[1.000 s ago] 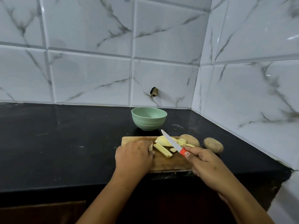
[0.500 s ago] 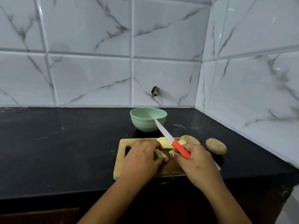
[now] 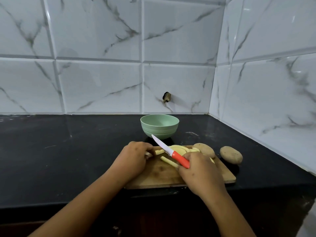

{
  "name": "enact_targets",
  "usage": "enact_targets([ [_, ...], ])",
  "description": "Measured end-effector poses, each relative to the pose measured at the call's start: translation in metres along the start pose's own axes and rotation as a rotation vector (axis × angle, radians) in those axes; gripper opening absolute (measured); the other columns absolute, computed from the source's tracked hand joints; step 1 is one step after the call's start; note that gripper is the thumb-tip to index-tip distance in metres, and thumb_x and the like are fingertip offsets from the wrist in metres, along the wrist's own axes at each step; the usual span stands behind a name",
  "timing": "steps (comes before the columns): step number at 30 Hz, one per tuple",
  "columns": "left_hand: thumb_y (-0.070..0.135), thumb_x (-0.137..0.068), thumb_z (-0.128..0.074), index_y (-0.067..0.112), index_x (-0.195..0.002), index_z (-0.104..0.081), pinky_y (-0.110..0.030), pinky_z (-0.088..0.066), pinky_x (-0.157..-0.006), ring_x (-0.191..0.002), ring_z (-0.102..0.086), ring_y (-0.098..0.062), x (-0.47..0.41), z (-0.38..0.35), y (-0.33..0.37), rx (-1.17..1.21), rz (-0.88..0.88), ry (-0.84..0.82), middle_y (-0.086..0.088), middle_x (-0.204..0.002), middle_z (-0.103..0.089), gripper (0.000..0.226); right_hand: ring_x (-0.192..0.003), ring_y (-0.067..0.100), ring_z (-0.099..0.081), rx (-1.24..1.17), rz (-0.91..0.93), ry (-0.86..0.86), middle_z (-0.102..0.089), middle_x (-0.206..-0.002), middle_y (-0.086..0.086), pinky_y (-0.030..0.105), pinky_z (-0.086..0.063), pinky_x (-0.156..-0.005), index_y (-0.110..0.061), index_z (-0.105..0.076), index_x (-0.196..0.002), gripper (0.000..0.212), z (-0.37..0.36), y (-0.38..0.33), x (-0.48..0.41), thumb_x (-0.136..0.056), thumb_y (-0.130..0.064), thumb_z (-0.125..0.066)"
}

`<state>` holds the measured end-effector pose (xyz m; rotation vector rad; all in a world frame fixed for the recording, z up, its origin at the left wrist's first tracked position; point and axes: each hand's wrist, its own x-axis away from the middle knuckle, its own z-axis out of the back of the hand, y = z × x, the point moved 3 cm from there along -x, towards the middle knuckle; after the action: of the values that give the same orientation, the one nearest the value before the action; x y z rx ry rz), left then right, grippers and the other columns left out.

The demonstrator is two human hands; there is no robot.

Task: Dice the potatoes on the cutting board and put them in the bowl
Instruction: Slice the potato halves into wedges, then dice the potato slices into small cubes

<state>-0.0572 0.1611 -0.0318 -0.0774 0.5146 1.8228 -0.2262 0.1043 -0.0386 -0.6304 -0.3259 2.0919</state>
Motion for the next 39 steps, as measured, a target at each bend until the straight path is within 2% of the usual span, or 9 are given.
enact_targets([
  [4,0.002,-0.089,-0.050,0.027,-0.104,-0.071,-0.020,-0.046,-0.076,-0.083,-0.058,-0.007,0.002,0.006,-0.004,0.062,-0.013,-0.045,0.005,-0.108,-0.065,0.036,-0.066,0.011,-0.056,-0.084,0.012,-0.085,-0.056,-0.069,-0.008,0.030,-0.047,-0.060,-0.031,-0.064,-0.087,0.009,0.003,0.004,-0.003,-0.086,-0.023,-0.060],
  [7,0.015,-0.090,-0.059,0.032,-0.110,-0.069,-0.009,-0.036,-0.078,-0.076,-0.049,0.005,0.013,0.009,0.006,0.125,-0.102,-0.044,0.017,-0.109,-0.064,0.028,-0.071,0.011,-0.058,-0.094,0.035,-0.105,-0.057,-0.073,-0.009,0.027,-0.047,-0.060,-0.029,-0.067,-0.100,0.017,0.002,0.001,-0.007,-0.086,-0.023,-0.060],
  [9,0.027,-0.091,-0.060,0.037,-0.110,-0.068,-0.005,-0.036,-0.075,-0.075,-0.048,0.015,0.025,0.004,0.014,0.163,-0.125,-0.073,0.025,-0.095,-0.061,0.023,-0.073,0.008,-0.057,-0.130,0.058,-0.109,-0.059,-0.078,-0.011,0.022,-0.042,-0.058,-0.030,-0.066,-0.110,0.023,0.003,0.000,-0.007,-0.088,-0.026,-0.062],
  [14,0.040,-0.085,-0.065,0.044,-0.093,-0.068,-0.021,-0.050,-0.080,-0.086,-0.057,0.006,0.043,-0.006,0.019,0.236,0.015,0.086,0.022,-0.093,-0.064,0.009,-0.078,-0.001,-0.054,-0.149,0.113,0.028,-0.053,-0.086,-0.019,0.015,-0.042,-0.061,-0.037,-0.054,-0.126,0.031,0.021,0.008,0.029,-0.096,-0.043,-0.049],
  [17,0.041,-0.086,-0.063,0.044,-0.099,-0.067,-0.022,-0.049,-0.080,-0.086,-0.054,0.003,0.047,-0.009,0.023,0.206,0.030,0.151,0.024,-0.089,-0.061,0.013,-0.088,0.002,-0.055,-0.047,0.122,-0.033,-0.054,-0.104,-0.019,0.021,-0.049,-0.075,-0.050,-0.031,-0.140,0.040,0.027,0.010,0.062,-0.101,-0.043,-0.034],
  [21,0.046,-0.085,-0.062,0.046,-0.097,-0.067,-0.026,-0.047,-0.083,-0.083,-0.052,0.005,0.051,-0.008,0.025,0.216,0.057,0.178,0.029,-0.077,-0.054,0.013,-0.086,0.002,-0.055,0.101,0.051,-0.133,-0.055,-0.100,-0.014,0.020,-0.046,-0.074,-0.054,-0.001,-0.145,0.048,0.029,0.002,0.079,-0.103,-0.042,-0.021],
  [28,0.050,-0.083,-0.062,0.047,-0.092,-0.067,-0.031,-0.047,-0.087,-0.082,-0.050,0.008,0.054,-0.006,0.025,0.270,0.077,0.170,0.031,-0.079,-0.055,0.010,-0.103,0.011,-0.057,0.251,-0.036,-0.319,-0.057,-0.122,-0.006,0.027,-0.046,-0.086,-0.050,0.004,-0.148,0.057,0.027,-0.001,0.072,-0.104,-0.032,-0.029],
  [34,0.050,-0.084,-0.060,0.048,-0.092,-0.066,-0.032,-0.046,-0.088,-0.082,-0.048,0.008,0.055,-0.005,0.026,0.258,0.074,0.163,0.032,-0.077,-0.051,0.010,-0.105,0.015,-0.057,0.418,-0.011,-0.381,-0.055,-0.125,-0.003,0.029,-0.041,-0.073,-0.042,0.009,-0.149,0.071,0.017,-0.005,0.065,-0.101,-0.021,-0.038],
  [39,0.052,-0.084,-0.059,0.047,-0.096,-0.066,-0.032,-0.047,-0.090,-0.085,-0.050,0.005,0.055,-0.005,0.025,0.262,0.071,0.154,0.033,-0.076,-0.049,0.014,-0.114,0.015,-0.054,0.317,-0.015,-0.391,-0.050,-0.132,-0.005,0.030,-0.044,-0.094,-0.049,0.009,-0.147,0.062,0.023,-0.003,0.070,-0.103,-0.034,-0.032],
])
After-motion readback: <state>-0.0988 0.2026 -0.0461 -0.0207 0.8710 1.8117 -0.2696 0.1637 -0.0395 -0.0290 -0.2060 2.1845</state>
